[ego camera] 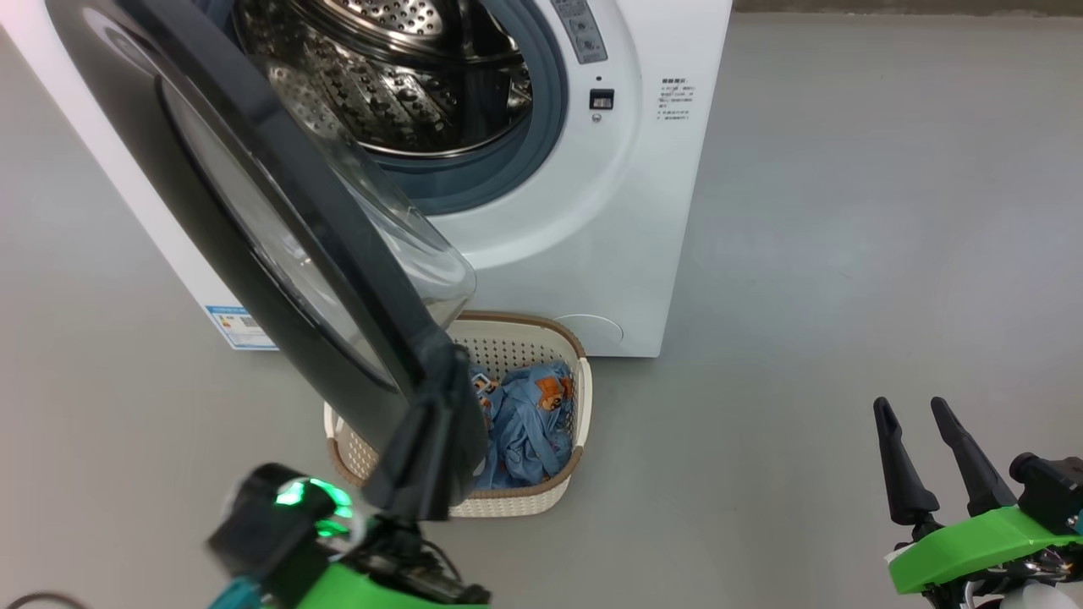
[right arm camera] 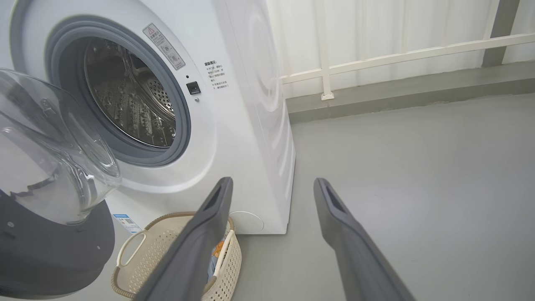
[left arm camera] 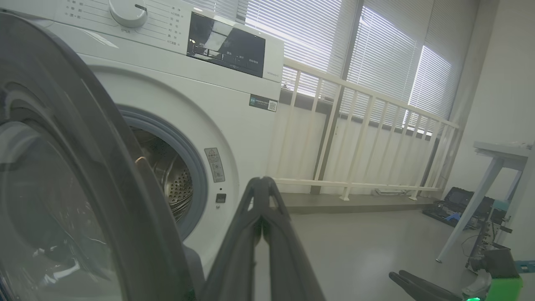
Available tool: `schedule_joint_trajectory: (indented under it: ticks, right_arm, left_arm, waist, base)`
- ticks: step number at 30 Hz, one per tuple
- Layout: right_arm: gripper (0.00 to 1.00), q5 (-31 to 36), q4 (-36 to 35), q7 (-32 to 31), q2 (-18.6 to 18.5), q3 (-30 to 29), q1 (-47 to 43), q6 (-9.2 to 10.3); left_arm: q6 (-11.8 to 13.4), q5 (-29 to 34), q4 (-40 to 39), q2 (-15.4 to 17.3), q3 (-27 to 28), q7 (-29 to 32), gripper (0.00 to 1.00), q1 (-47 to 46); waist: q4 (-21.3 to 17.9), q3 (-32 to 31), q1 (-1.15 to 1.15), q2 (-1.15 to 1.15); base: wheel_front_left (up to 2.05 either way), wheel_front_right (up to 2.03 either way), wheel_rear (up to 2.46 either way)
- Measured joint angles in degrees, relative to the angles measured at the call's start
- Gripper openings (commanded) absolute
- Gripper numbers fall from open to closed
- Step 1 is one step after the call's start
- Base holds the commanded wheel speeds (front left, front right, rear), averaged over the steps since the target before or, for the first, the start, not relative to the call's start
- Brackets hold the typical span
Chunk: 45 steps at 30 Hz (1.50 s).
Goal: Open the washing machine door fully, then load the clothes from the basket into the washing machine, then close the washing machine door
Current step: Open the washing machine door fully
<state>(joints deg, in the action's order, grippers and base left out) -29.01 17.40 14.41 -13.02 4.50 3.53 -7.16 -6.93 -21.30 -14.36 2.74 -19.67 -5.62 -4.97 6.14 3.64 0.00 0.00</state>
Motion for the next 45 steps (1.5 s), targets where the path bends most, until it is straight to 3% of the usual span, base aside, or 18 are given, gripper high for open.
schedule_joint_trajectory:
  ticks: [12,29,45]
  right_arm:
    - [1.00,1.6,-0.4,0.1,0.1,0.0,0.0,0.00]
    - [1.00,2.7,-0.9,0.1,0.1,0.5,0.0,0.00]
    - [1.00,2.7,-1.8,0.1,-0.1,0.4,-0.1,0.00]
  left_arm:
    - [2.5,-9.5,15.1,-0.1,-7.9,-0.8,0.00,-7.0]
    - [4.0,-14.5,27.5,-0.1,-8.3,-5.6,0.00,-11.8]
    - [3.8,-15.3,31.6,-0.3,-7.6,-7.0,0.00,-11.8]
  waist:
    - [-0.9,1.1,0.00,0.00]
    - [-1.1,1.1,0.00,0.00]
    - [0.6,0.6,0.00,0.00]
  base:
    - [0.00,0.00,0.00]
    - [0.00,0.00,0.00]
    - [0.00,0.00,0.00]
